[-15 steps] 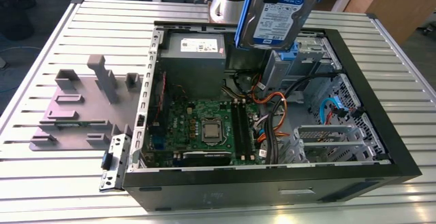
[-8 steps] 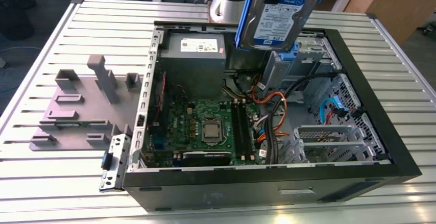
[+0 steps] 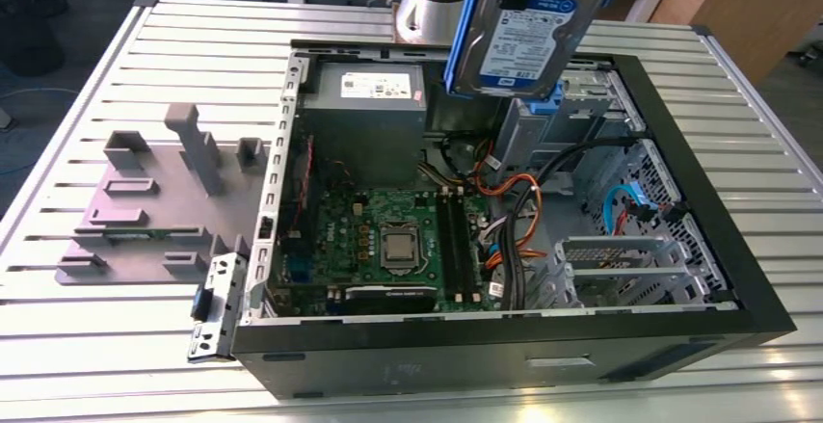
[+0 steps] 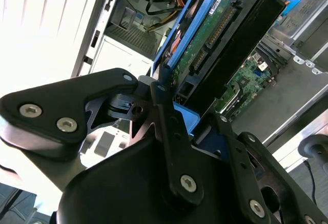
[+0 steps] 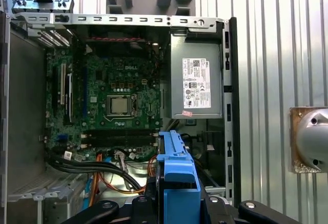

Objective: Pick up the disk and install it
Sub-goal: 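Insert the disk into the insertion slot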

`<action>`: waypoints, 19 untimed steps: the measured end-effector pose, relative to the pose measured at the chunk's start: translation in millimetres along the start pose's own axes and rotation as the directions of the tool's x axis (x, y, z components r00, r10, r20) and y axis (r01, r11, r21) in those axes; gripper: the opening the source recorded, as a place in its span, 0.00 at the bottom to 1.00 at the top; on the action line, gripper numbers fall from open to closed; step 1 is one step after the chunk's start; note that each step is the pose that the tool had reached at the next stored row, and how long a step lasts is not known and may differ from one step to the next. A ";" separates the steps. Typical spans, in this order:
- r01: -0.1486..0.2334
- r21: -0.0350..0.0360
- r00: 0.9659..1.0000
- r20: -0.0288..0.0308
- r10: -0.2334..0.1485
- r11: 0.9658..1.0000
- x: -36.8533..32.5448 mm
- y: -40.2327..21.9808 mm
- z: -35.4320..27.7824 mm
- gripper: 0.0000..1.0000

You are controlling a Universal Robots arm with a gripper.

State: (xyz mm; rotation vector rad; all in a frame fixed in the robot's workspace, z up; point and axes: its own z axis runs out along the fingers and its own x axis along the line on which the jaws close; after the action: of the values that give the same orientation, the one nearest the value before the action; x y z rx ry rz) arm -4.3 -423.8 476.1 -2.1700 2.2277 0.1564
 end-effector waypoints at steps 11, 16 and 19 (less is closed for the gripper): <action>0.000 0.000 1.000 0.000 0.000 1.000 4.0 -0.6 -0.4 0.37; 0.000 0.000 1.000 0.000 0.000 1.000 6.2 -0.8 -0.5 0.37; 0.000 0.000 1.000 0.000 0.000 1.000 7.4 -1.0 -0.6 0.37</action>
State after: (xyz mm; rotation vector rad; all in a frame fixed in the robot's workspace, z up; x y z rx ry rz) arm -3.5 -431.2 476.0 -2.1700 2.2277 0.1564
